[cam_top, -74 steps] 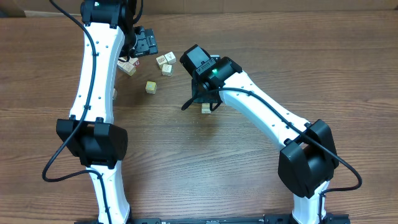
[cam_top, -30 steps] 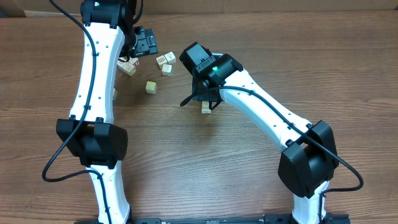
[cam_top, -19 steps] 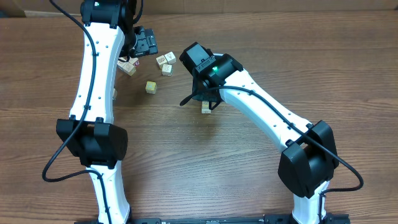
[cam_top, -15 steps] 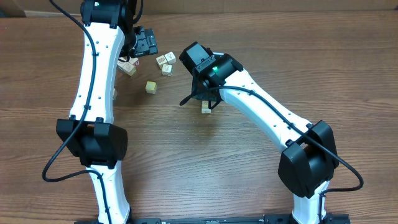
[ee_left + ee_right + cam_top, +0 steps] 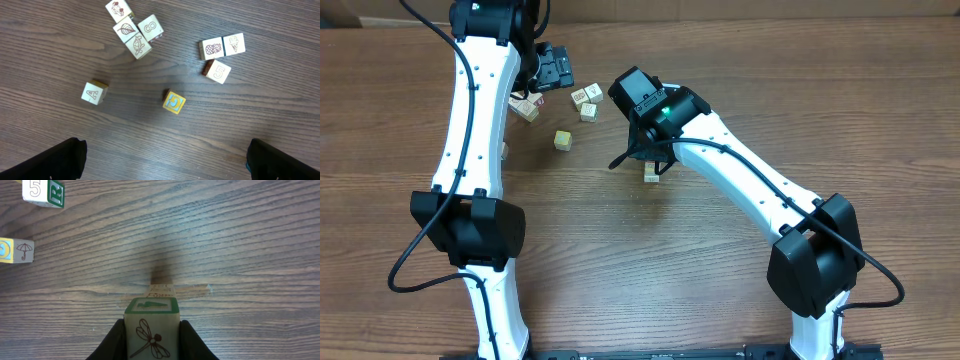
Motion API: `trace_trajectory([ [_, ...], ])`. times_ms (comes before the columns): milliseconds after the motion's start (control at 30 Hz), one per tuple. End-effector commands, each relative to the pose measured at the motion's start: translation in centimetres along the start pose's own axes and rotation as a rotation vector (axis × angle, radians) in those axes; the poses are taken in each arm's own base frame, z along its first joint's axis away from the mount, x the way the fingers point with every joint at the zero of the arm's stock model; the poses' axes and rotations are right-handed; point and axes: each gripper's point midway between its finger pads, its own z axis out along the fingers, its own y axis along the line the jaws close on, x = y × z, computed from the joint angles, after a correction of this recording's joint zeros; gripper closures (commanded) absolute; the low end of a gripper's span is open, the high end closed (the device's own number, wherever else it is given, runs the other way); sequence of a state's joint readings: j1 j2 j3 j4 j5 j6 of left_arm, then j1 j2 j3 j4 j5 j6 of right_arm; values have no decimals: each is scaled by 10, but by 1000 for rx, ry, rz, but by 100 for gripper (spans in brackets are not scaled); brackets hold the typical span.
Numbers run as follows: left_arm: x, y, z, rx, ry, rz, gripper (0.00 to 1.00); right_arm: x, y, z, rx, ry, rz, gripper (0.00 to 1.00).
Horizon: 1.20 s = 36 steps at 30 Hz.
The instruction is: Form a tower
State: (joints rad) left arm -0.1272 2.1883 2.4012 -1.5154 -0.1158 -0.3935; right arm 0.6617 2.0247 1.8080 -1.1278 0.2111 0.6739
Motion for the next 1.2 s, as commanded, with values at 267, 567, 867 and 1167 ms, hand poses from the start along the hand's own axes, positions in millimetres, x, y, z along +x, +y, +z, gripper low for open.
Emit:
trace_trajectory([
  [267,-3,-3,-10,17,-26,-13,1,0,-5,1,21,-3,7,74],
  [567,-3,-3,-10,17,-26,-13,0,0,-5,1,21,-3,6,73],
  [867,-3,-3,-10,17,-26,-13,0,-1,-5,1,20,-3,7,66],
  [1167,-3,-3,-10,17,-26,-13,0,-1,-4,1,19,-5,7,56],
])
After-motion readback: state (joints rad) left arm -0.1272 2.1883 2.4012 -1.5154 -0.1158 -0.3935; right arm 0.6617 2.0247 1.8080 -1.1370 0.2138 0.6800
